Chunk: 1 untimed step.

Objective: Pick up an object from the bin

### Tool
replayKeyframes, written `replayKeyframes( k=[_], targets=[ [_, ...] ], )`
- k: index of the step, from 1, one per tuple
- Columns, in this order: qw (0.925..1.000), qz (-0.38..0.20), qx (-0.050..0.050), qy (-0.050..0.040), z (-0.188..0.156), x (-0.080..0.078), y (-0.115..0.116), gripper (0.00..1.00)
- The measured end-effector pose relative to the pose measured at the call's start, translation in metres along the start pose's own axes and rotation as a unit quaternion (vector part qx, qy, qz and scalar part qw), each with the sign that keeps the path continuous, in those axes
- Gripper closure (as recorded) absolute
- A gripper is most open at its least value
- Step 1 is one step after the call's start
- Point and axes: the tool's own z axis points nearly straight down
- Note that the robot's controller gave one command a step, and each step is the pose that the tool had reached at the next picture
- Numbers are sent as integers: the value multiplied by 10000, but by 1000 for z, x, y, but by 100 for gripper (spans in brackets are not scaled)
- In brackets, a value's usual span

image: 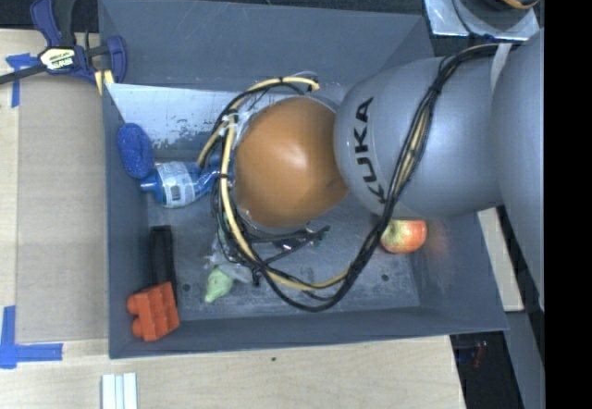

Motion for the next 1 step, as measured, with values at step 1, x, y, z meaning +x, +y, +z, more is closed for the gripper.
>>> replayKeyframes(
  k=[1],
  targets=[
    [9988, 492, -10, 0, -67, 4, -16, 100]
  ],
)
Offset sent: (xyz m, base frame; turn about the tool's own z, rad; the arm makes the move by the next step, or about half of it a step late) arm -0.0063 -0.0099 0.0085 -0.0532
